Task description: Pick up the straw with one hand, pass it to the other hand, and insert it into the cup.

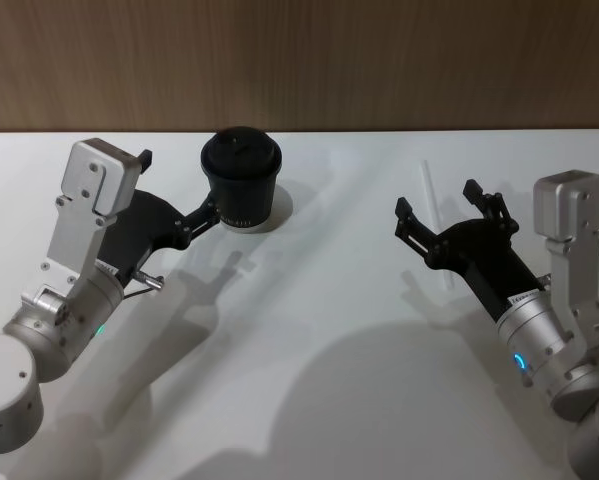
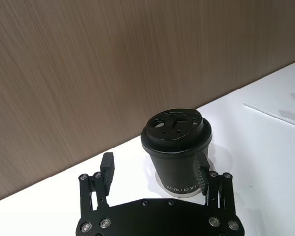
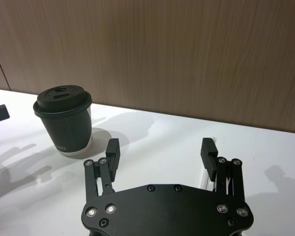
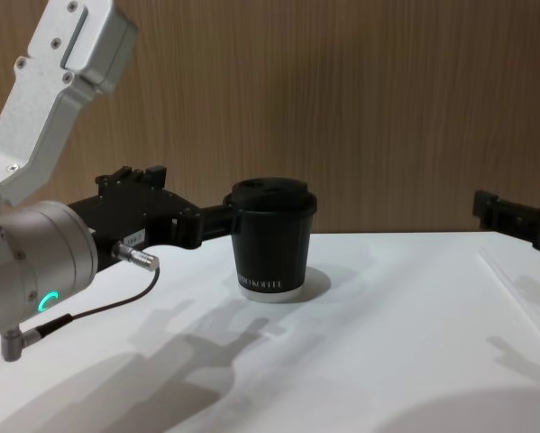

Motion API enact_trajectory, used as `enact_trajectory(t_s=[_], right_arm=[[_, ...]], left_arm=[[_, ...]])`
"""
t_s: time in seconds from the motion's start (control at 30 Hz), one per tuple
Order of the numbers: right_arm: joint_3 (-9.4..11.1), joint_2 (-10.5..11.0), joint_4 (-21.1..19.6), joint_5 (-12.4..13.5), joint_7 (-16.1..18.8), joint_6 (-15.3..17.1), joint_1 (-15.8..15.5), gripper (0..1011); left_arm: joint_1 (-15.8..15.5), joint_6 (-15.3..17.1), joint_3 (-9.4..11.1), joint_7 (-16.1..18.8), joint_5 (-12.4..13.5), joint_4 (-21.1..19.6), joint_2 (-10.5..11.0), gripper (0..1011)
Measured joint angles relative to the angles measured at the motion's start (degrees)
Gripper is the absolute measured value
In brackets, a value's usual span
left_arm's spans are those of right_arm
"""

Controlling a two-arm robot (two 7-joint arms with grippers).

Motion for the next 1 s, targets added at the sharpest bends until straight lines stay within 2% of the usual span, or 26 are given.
enact_trajectory(t_s=[1.0], right_arm=[[0.0, 0.0, 0.0, 0.0, 0.0, 0.0, 0.0, 1001]], left_arm=[[0.0, 0.0, 0.0, 0.0, 0.0, 0.0, 0.0, 1003]])
